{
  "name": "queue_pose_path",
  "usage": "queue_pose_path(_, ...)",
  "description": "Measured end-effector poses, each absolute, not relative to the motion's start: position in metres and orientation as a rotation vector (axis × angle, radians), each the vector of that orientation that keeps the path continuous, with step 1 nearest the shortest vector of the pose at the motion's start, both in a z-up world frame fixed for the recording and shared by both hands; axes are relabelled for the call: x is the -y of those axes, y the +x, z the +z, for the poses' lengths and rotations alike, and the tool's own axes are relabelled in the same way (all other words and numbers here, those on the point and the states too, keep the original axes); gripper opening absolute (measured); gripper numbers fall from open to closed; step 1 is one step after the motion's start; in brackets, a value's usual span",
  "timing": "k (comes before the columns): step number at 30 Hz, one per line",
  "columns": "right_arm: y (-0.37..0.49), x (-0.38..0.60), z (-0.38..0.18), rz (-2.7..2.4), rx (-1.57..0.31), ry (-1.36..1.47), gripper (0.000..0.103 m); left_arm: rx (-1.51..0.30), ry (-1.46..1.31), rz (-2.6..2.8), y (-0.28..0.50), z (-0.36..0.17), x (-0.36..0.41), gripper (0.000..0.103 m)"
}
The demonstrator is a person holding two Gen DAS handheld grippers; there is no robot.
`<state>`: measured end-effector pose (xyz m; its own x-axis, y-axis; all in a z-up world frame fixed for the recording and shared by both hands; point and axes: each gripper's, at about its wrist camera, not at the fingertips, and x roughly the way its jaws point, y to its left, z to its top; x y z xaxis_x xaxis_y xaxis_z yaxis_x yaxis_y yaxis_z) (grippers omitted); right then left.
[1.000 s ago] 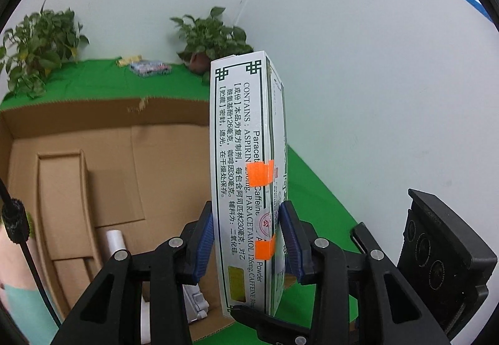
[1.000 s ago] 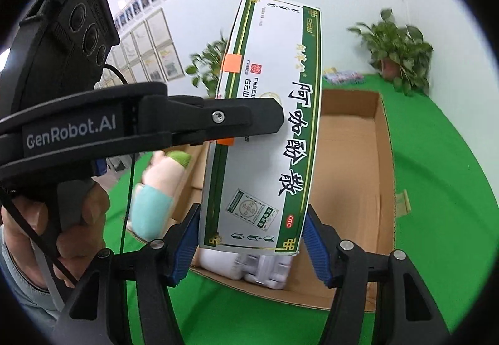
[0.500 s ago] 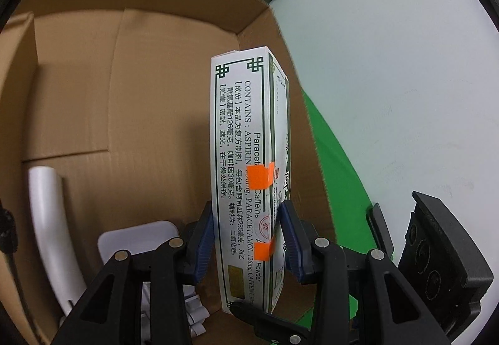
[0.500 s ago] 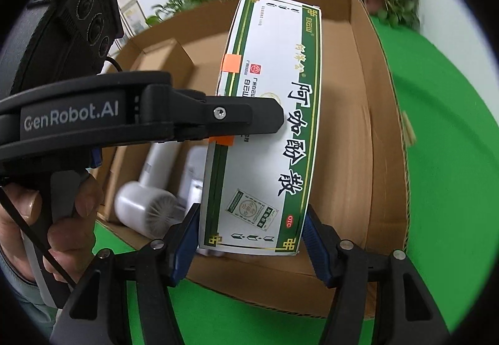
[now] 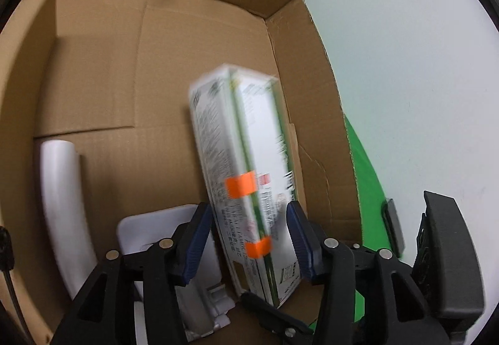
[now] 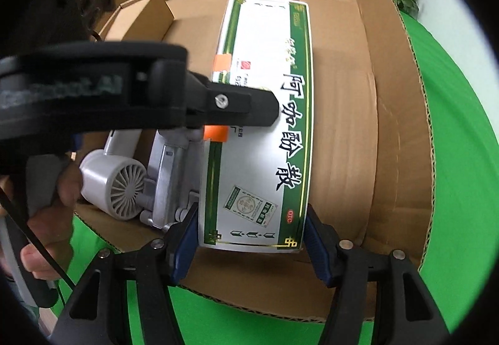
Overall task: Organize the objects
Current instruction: 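Lift the medicine box with both grippers and lower it into the tray box, then open both grippers and withdraw from the tray box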
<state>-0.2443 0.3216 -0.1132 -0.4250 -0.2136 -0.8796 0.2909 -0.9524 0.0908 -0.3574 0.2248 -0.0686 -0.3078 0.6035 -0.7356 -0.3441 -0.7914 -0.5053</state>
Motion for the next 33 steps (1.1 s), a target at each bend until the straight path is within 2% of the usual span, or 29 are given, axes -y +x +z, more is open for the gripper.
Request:
queue_pose_path(11,-0.255,-0.329,-0.116,-2.431,-0.087,1.618,0.061,0.318,-1.277,2.2,-0.328,-0.043,-0.197,0.047)
queue_pose_path(15,-0.259,-0.336,-0.116,-2.396,-0.027,1.623,0.063,0.237,-1.17,2.314,-0.305,-0.02,-0.172,0.048)
queue_pose_path(17,-0.257,-0.336,-0.112,-2.413,-0.059,1.588,0.063,0.171,-1.112,2.396,-0.296,-0.008,-0.167,0.049)
queue_pose_path(19,-0.25,-0.335,-0.104,-2.444,-0.113,1.52,0.067,0.097,-1.04,2.508,-0.268,0.005,-0.151,0.05)
queue_pose_path(20,-0.242,-0.335,-0.097,-2.487,-0.142,1.456,0.07,0.07,-1.001,2.562,-0.261,0.017,-0.16,0.054)
queue_pose_path(21,-0.234,-0.335,-0.089,-2.532,-0.159,1.386,0.08,0.051,-0.953,2.631,-0.254,0.017,-0.147,0.058)
queue_pose_path(22,-0.222,-0.335,-0.08,-2.589,-0.172,1.294,0.086,0.046,-0.912,2.685,-0.243,0.024,-0.137,0.07)
queue_pose_path(23,-0.212,-0.335,-0.074,-2.635,-0.181,1.221,0.087,0.038,-0.86,2.753,-0.228,0.028,-0.126,0.082)
queue_pose_path(24,-0.203,-0.334,-0.069,-2.678,-0.184,1.157,0.089,0.024,-0.801,2.829,-0.21,0.031,-0.116,0.088)
queue_pose_path(25,-0.19,-0.333,-0.065,-2.733,-0.166,1.066,0.095,0.014,-0.746,2.895,-0.197,0.031,-0.109,0.098)
queue_pose_path(26,-0.17,-0.324,-0.061,-2.767,-0.132,0.989,0.1,0.013,-0.695,2.951,-0.183,0.03,-0.102,0.102)
queue_pose_path(30,-0.127,-0.306,-0.063,-2.906,-0.055,0.712,0.102,-0.009,-0.638,3.038,-0.15,0.012,-0.086,0.102)
queue_pose_path(33,-0.152,-0.288,-0.066,-2.959,-0.011,0.675,0.102,-0.086,-0.642,3.064,-0.148,-0.008,-0.091,0.102)
